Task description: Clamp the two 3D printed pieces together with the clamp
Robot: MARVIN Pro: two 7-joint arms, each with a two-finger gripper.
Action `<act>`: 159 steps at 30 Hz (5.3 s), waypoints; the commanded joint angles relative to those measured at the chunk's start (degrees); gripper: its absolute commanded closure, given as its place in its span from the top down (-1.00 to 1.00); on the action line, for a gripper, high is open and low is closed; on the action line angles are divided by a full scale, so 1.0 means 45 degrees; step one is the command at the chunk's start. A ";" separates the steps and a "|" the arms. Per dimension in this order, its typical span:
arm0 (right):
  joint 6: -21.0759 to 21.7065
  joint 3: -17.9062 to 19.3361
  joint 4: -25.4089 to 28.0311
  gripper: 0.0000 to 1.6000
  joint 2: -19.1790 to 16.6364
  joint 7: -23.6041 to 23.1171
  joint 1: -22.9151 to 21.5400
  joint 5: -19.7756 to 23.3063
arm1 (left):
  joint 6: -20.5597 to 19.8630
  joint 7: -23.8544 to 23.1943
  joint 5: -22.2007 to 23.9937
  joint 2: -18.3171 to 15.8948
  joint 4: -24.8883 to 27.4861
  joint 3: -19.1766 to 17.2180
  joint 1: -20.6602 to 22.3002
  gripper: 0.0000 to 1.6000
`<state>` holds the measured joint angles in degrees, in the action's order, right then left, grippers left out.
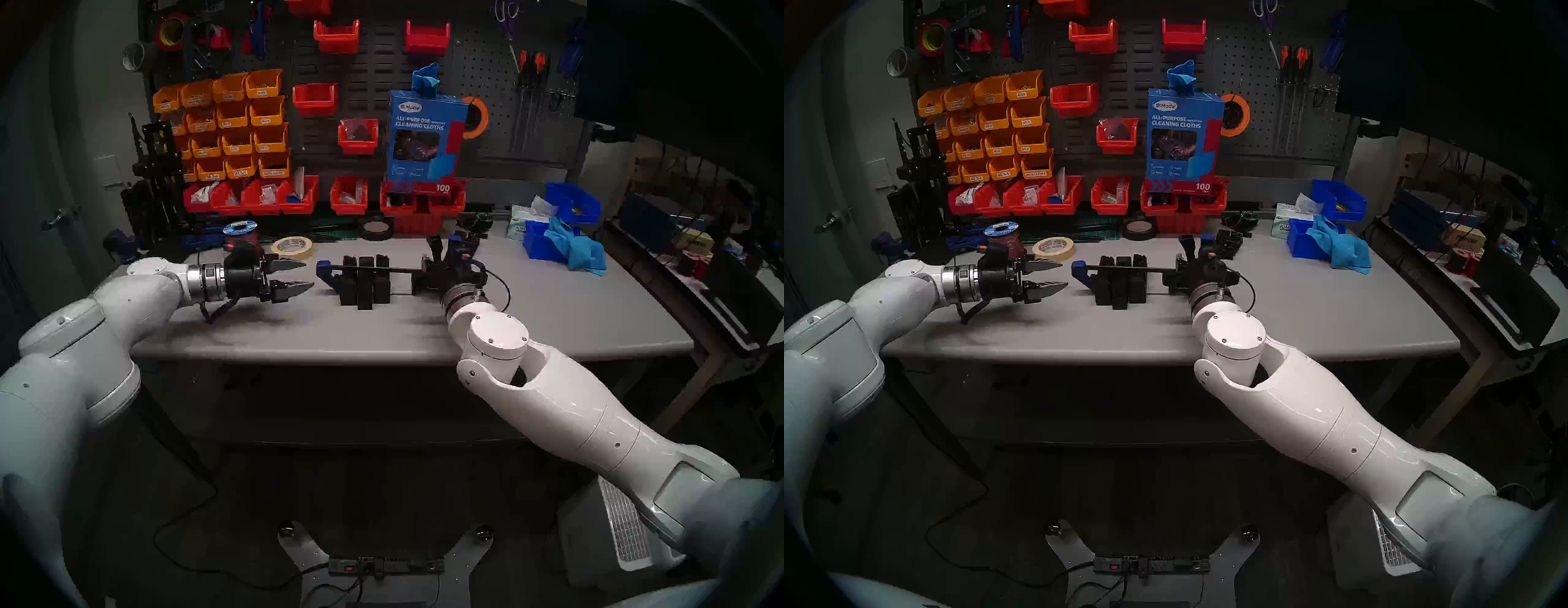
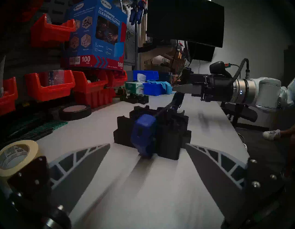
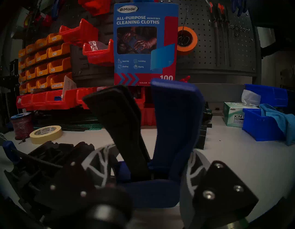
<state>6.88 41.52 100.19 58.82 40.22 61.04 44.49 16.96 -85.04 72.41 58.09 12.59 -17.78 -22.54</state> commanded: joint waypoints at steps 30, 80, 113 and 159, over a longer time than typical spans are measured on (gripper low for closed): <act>-0.0478 0.0058 0.0490 -1.00 -0.0170 -0.0217 0.0233 0.0090 | -0.0241 0.0008 0.0094 -0.0501 0.1561 -0.0064 -0.0200 1.00; -0.0701 0.0173 0.0442 -1.00 -0.0183 -0.0577 0.0325 0.0122 | 0.1489 0.0008 -0.0588 -0.0122 0.1388 0.0649 -0.0330 -1.00; -0.0809 0.0210 0.0422 -1.00 -0.0166 -0.0607 0.0350 0.0170 | 0.2528 0.0927 -0.0715 0.0091 0.0982 0.1103 -0.0181 -1.00; -0.0940 0.0230 0.0406 -1.00 -0.0160 -0.0707 0.0388 0.0188 | 0.3227 0.1655 -0.0838 0.0154 0.0820 0.1605 -0.0131 -1.00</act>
<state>2.77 42.48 101.25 58.17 37.20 62.95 45.41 31.58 -74.05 68.50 59.16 16.54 -10.60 -23.28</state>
